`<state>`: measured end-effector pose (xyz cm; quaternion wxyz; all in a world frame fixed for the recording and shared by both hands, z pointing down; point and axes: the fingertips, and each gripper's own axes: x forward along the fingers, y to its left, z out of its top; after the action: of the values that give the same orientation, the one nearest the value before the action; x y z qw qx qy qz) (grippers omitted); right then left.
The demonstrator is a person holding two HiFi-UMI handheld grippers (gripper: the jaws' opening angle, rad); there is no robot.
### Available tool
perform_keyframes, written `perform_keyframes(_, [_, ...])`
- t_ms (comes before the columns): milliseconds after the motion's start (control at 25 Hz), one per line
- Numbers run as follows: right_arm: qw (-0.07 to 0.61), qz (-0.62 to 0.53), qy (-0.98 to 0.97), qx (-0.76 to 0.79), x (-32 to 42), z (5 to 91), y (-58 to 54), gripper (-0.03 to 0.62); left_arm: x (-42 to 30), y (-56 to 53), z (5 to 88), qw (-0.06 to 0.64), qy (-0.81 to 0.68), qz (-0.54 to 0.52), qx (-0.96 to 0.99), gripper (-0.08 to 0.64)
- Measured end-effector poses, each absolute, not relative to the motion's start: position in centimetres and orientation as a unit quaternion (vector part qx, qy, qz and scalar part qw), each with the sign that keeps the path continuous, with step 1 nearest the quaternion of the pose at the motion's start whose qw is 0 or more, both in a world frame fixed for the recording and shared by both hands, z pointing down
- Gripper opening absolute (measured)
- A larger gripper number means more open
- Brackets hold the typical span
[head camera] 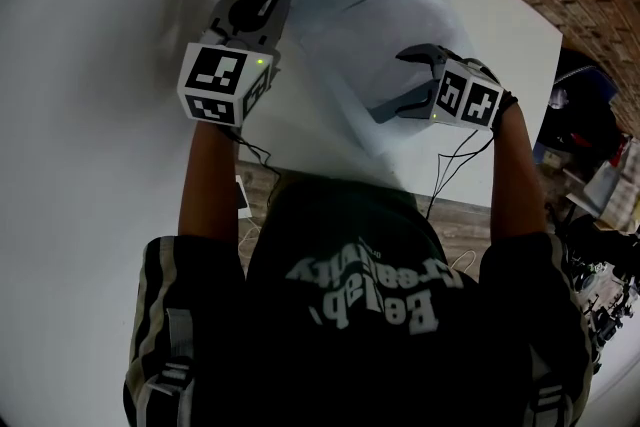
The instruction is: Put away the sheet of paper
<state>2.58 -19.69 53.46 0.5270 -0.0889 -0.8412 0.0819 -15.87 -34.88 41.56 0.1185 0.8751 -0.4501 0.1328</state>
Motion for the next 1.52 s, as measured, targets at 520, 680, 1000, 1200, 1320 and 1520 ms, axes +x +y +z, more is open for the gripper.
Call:
perform_keyframes(520, [0.427,0.124,-0.874,0.195,3.6,52.0,-28.1,-0.008,-15.8,-34.7,41.2,0.119,-0.450,0.133,0.875,0.023])
perform_keyframes(680, [0.468,0.143,-0.836,0.249,5.1,55.4,-29.3,-0.008,-15.8,-34.7,41.4,0.122,-0.451,0.132,0.874,0.023])
perform_keyframes(1000, [0.526,0.172,-0.789,0.266,5.1,61.7,-31.2,-0.008,-15.9,-34.8,41.5,0.126,-0.451,0.131,0.874,0.023])
perform_keyframes(1200, [0.510,0.183,-0.792,0.280,4.4,62.2,-32.8,-0.008,-16.0,-35.1,41.7,0.131,-0.450,0.125,0.874,0.023])
perform_keyframes(1320, [0.519,0.177,-0.787,0.282,4.1,62.1,-33.3,-0.006,-16.1,-35.3,41.7,0.131,-0.450,0.126,0.875,0.023])
perform_keyframes(1520, [0.536,0.194,-0.768,0.293,5.2,62.3,-32.3,-0.006,-16.1,-35.5,41.8,0.131,-0.449,0.128,0.874,0.023])
